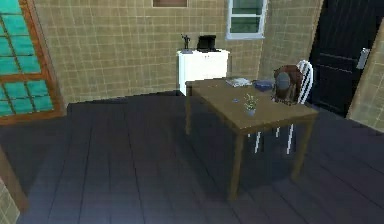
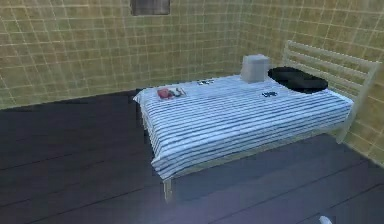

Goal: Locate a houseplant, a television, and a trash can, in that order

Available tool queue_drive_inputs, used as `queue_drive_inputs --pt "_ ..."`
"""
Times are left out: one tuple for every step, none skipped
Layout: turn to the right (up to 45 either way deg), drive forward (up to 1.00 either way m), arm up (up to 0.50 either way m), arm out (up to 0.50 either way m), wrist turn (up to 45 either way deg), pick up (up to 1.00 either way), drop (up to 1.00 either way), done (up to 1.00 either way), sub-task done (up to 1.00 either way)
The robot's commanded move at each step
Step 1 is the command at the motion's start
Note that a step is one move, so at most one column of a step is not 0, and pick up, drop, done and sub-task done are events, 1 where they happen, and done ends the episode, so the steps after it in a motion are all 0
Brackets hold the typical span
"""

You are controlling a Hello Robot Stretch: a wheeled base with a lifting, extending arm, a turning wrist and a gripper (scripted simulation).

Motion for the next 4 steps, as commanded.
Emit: queue_drive_inputs --pt "0.0 0.8 0.0 0.0 0.0 0.0 0.0 0.0 0.0" --pt "33.0 0.0 0.0 0.0 0.0 0.0 0.0 0.0 0.0" --pt "0.0 0.0 0.0 0.0 0.0 0.0 0.0 0.0 1.0" --pt "-45.0 0.0 0.0 0.0 0.0 0.0 0.0 0.0 0.0"
